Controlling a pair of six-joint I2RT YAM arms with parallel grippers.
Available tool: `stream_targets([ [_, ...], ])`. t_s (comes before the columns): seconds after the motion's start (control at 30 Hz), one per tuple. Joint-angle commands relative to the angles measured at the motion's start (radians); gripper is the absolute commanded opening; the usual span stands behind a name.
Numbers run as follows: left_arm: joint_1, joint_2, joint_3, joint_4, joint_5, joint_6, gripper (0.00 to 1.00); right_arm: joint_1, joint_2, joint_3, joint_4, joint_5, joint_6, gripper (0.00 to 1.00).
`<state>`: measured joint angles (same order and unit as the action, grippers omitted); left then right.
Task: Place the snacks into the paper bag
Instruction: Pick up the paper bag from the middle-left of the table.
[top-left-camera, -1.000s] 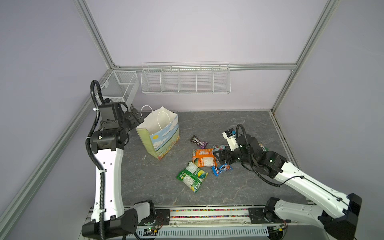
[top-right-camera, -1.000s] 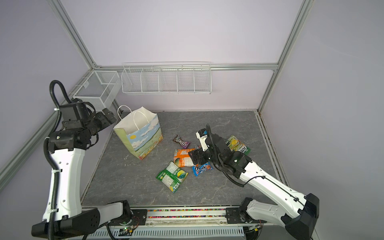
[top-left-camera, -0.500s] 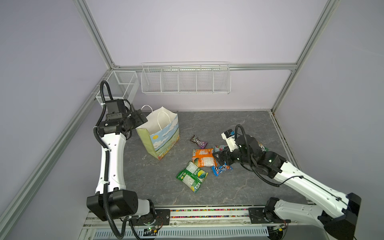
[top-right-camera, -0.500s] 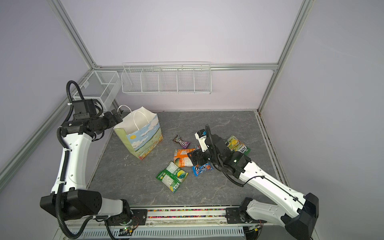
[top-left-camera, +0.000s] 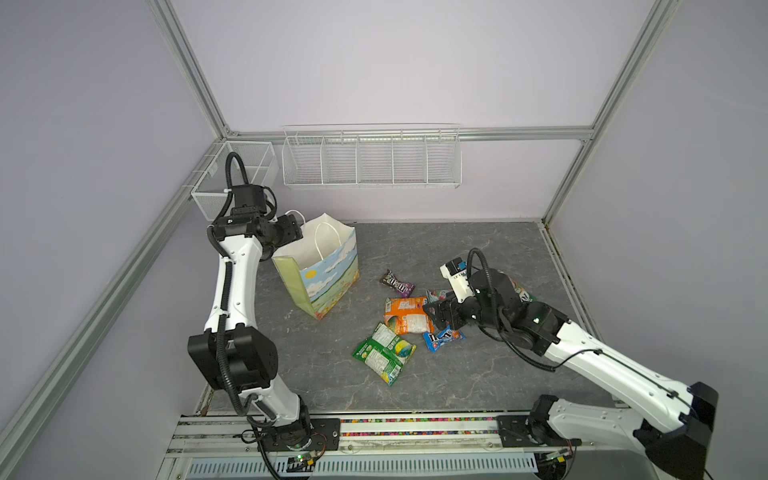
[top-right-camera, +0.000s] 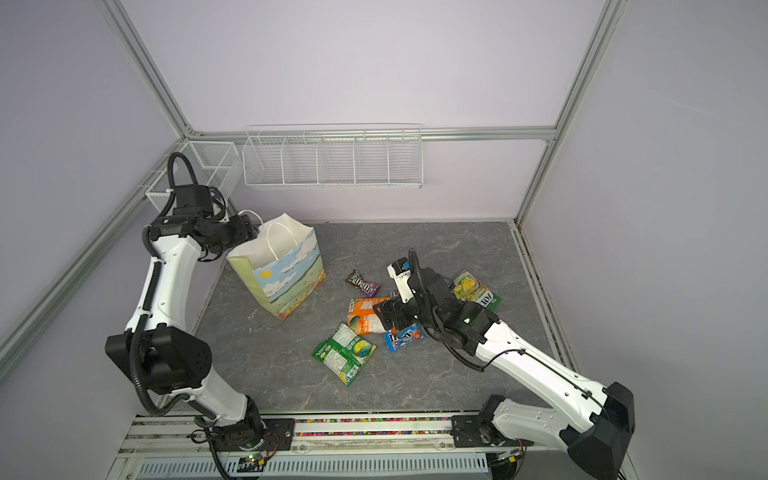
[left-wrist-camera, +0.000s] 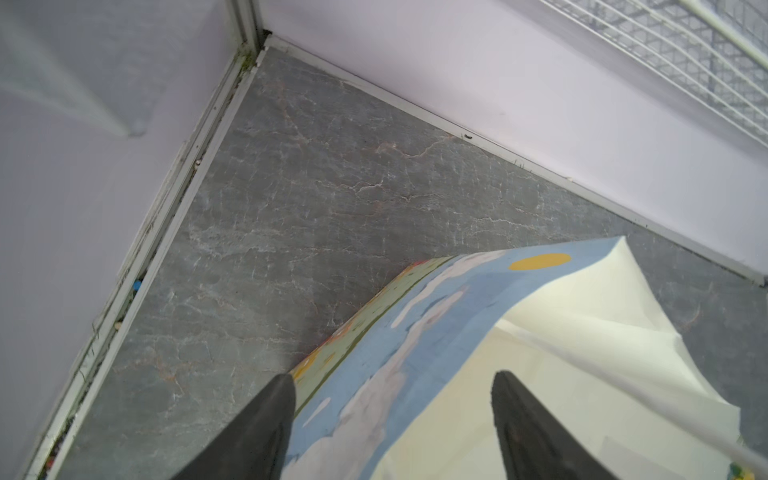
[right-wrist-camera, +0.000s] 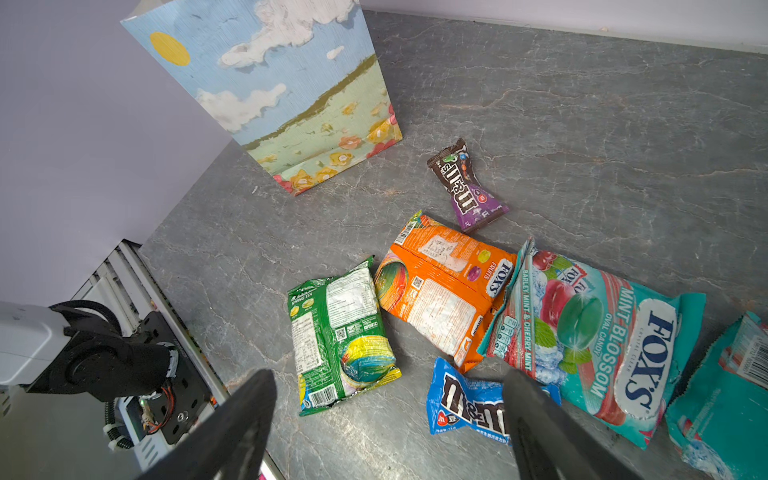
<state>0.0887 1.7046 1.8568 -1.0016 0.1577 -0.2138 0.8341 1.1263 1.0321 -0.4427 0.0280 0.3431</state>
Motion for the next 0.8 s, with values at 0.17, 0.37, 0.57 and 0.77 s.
stream_targets([
  [0.17,-0.034,0.097,0.106,-0.108,-0.026,0.067,0.53,0.006,-0.021,-0.023,0.003,0.008,-0.024,0.88],
  [0.37,-0.05,0.112,0.115,-0.151,-0.052,0.1,0.36,0.006,-0.034,-0.027,0.0,0.021,-0.024,0.88],
  [0.57,-0.052,0.06,0.102,-0.156,-0.066,0.102,0.19,0.007,-0.04,-0.035,0.01,0.018,-0.012,0.88],
  [0.77,-0.052,-0.005,0.056,-0.139,-0.06,0.094,0.0,0.007,-0.049,-0.048,0.015,0.013,-0.003,0.88],
])
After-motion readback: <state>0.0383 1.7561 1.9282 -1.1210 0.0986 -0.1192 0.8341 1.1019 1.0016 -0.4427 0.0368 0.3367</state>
